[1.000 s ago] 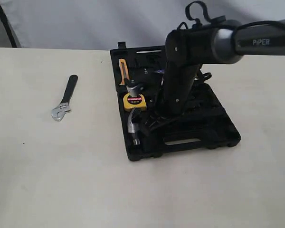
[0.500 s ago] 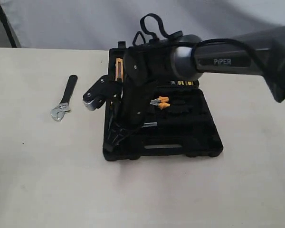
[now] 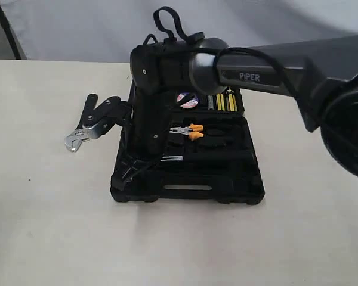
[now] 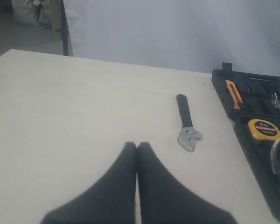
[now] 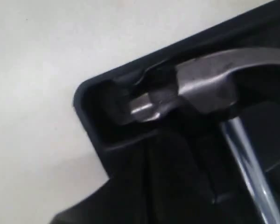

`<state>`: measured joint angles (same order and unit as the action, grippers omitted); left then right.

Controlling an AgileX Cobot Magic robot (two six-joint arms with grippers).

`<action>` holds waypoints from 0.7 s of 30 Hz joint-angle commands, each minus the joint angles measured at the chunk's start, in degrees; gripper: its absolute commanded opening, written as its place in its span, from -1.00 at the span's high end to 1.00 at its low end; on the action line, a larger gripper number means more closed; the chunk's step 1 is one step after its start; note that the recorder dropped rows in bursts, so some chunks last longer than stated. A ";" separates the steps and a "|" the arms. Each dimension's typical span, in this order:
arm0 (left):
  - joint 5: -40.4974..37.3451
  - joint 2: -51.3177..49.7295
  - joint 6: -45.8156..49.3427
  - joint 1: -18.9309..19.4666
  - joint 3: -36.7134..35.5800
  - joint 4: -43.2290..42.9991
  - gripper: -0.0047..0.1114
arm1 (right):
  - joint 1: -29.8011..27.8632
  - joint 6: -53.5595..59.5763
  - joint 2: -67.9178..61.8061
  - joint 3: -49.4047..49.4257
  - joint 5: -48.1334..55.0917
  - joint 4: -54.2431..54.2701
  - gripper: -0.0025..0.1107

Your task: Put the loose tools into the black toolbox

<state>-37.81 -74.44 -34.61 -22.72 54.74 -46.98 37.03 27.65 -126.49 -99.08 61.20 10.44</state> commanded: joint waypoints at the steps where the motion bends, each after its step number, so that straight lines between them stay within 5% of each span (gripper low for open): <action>1: 0.97 0.46 -0.59 0.19 -0.53 0.78 0.89 | -1.97 0.19 3.73 -2.49 3.61 -4.01 0.96; 12: 0.97 0.46 -0.59 0.19 -0.53 0.78 0.89 | -5.51 -0.58 -0.45 2.62 -8.73 2.39 0.96; 21: 0.97 0.46 -0.59 0.19 -0.53 0.78 0.89 | -5.43 1.17 -1.87 3.12 -1.57 2.74 0.96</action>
<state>-37.81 -74.44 -34.61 -22.72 54.74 -46.98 31.74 27.53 -128.31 -96.50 55.09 14.18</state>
